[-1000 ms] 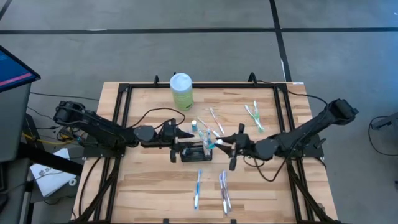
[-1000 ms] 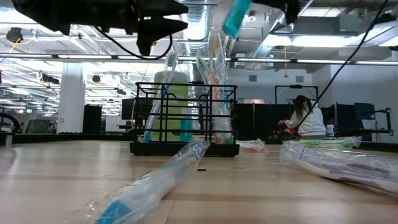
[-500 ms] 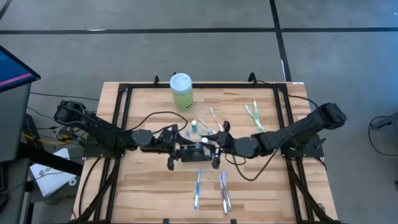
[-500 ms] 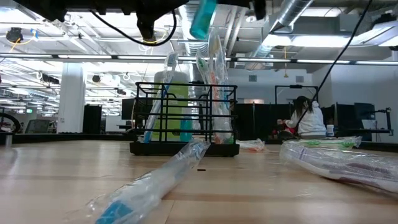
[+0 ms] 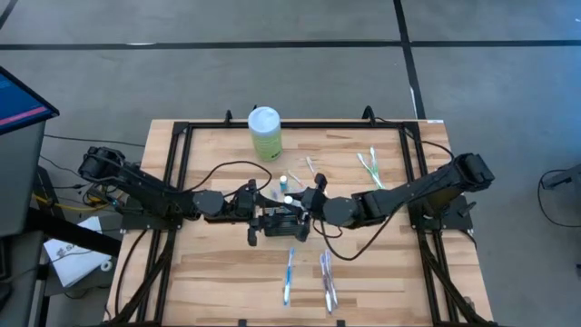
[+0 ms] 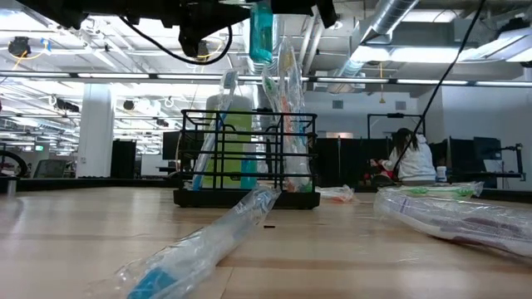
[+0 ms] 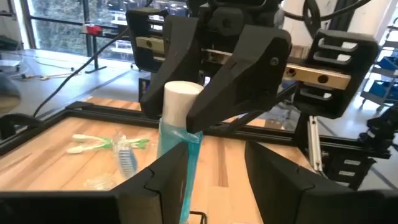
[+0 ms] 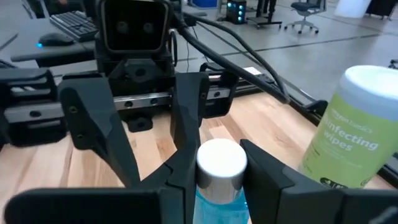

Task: Pick & Place toothbrushing station
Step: Put the mouthwash into the wire organizer

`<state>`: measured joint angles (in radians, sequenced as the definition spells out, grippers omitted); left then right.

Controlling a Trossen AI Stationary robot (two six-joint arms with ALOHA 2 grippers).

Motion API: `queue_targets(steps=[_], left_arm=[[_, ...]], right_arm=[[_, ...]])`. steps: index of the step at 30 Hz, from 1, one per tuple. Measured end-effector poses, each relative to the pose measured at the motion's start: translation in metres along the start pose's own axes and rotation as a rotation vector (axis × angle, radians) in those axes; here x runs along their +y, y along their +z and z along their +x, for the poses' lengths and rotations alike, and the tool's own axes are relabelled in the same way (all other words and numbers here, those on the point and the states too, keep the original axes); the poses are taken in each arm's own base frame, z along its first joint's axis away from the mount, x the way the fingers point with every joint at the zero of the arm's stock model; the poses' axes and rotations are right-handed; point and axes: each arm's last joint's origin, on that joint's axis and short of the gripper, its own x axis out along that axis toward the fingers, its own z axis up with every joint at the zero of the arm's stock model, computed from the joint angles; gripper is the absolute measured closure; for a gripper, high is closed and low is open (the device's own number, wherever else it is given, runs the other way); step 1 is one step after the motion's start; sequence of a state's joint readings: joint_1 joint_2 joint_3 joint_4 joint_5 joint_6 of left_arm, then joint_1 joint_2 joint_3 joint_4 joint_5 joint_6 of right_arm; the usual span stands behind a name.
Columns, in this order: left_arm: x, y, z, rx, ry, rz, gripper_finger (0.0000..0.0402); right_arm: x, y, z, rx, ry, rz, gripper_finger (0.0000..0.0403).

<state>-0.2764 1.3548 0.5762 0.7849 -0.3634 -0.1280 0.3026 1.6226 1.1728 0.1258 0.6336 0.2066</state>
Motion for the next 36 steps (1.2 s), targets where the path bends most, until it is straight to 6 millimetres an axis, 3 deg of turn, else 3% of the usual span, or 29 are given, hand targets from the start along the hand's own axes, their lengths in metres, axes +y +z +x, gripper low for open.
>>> queue_targets(steps=[22,36], left_arm=[[0.004,0.0,0.0,-0.009,0.165,0.07,0.0245],[0.006,-0.006,0.001,0.015,0.186,0.084,0.0298]], right_arm=[[0.0,0.005,0.003,-0.031,0.066,0.04,0.0315],[0.001,-0.001,0.01,-0.011,0.084,0.052,0.0315]])
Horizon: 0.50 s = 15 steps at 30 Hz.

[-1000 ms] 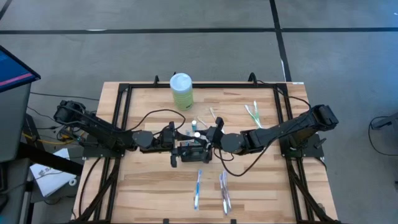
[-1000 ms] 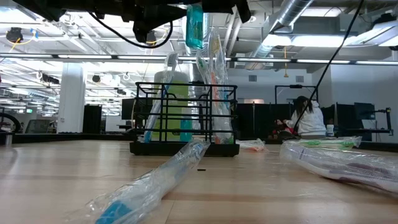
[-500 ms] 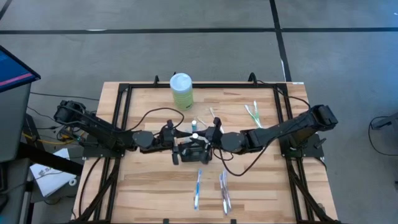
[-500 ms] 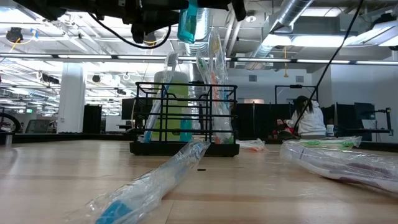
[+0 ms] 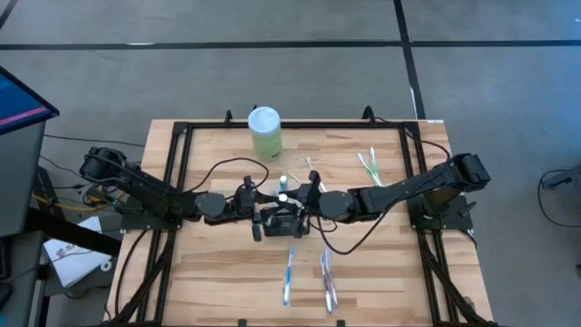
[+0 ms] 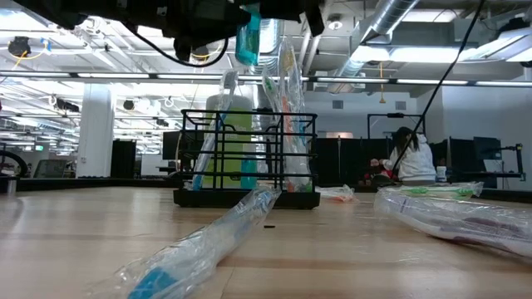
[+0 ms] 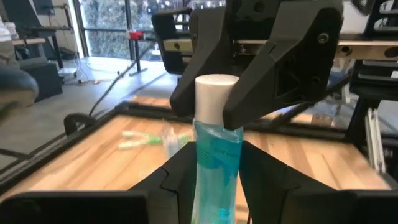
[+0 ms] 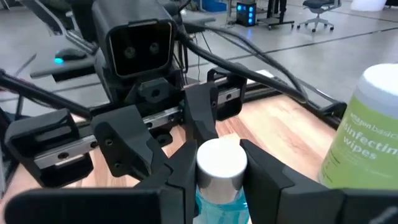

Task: Pick & Place toothbrushing station
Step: Put the mouthwash into the wire organizer

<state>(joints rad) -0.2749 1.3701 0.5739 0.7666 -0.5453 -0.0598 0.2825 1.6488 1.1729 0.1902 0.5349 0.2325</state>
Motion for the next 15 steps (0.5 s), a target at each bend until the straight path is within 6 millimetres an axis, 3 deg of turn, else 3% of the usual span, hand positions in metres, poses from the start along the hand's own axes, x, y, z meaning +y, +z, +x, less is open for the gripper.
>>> queue_targets(steps=[15], left_arm=[[0.0008,-0.0016,0.0,0.014,0.031,0.003,0.0288]], right_arm=[[0.0019,-0.0052,0.008,-0.012,0.022,0.011,0.0315]])
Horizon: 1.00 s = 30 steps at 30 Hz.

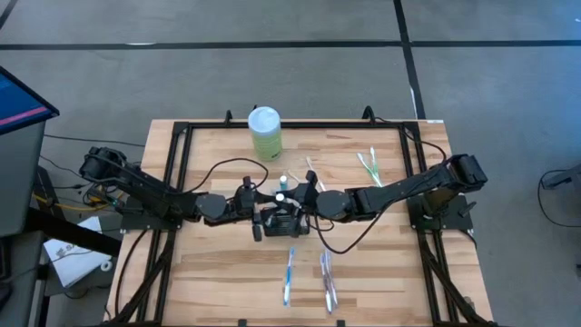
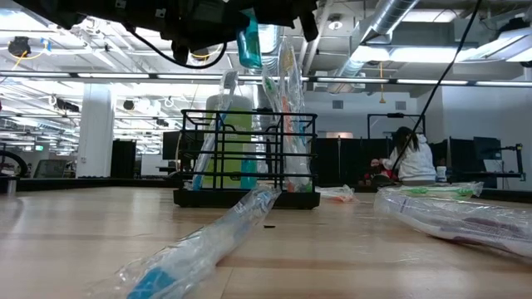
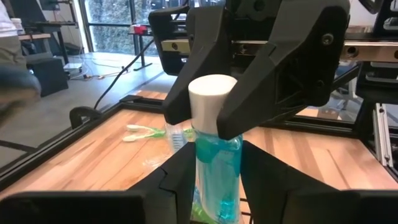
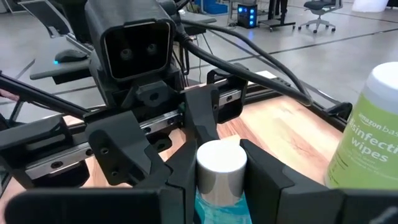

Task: Pick & Place toothbrushing station
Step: Put the mouthwash into the wire organizer

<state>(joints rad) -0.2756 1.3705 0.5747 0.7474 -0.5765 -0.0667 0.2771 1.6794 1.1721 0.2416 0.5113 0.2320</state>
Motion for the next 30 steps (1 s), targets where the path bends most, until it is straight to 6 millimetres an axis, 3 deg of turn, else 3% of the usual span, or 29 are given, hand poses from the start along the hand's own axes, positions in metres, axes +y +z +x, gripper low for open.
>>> queue_targets(steps=[10,23,30], left_arm=[[0.0034,0.0015,0.0023,-0.006,0.025,-0.001,0.0247],[0.0053,0.0012,0.003,-0.004,0.046,-0.003,0.0332],[0.0051,0.0007,0.003,-0.001,0.039,-0.017,0.0331]], right_arm=[[-0.0002,0.0016,0.0007,-0.011,0.01,0.012,0.0315],[-0.0026,-0.001,0.0038,0.003,-0.004,0.012,0.0303],[-0.0027,-0.002,0.0038,0.016,0.001,0.006,0.0283]])
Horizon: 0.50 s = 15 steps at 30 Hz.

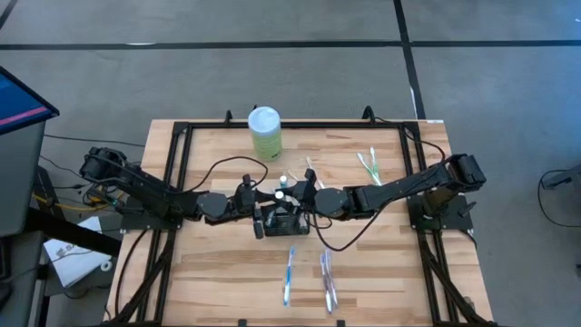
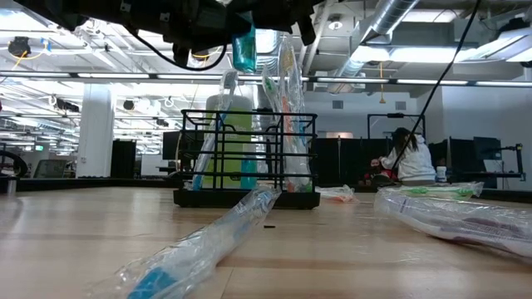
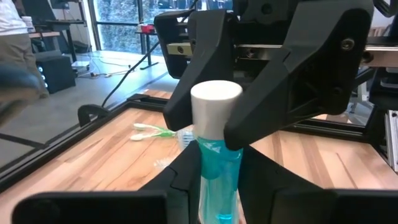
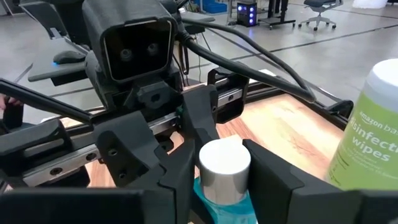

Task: Pick & Place toothbrushing station
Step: Put the mouthwash into the wire organizer

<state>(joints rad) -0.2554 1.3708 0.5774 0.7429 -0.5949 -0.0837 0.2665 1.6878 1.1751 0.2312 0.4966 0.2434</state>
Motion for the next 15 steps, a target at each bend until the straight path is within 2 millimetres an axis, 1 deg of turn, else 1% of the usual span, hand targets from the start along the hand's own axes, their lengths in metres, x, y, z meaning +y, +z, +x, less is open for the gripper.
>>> queue_targets(steps=[5,15], left_arm=[[-0.0004,-0.0001,0.0,0.001,-0.02,-0.003,0.0332],[-0.0019,-0.005,-0.0011,0.051,-0.035,-0.025,0.0331]], right_arm=[[-0.0007,0.0009,-0.0018,0.009,0.001,-0.029,0.0293],[-0.0008,-0.0019,-0.0014,0.027,0.003,-0.076,0.029]])
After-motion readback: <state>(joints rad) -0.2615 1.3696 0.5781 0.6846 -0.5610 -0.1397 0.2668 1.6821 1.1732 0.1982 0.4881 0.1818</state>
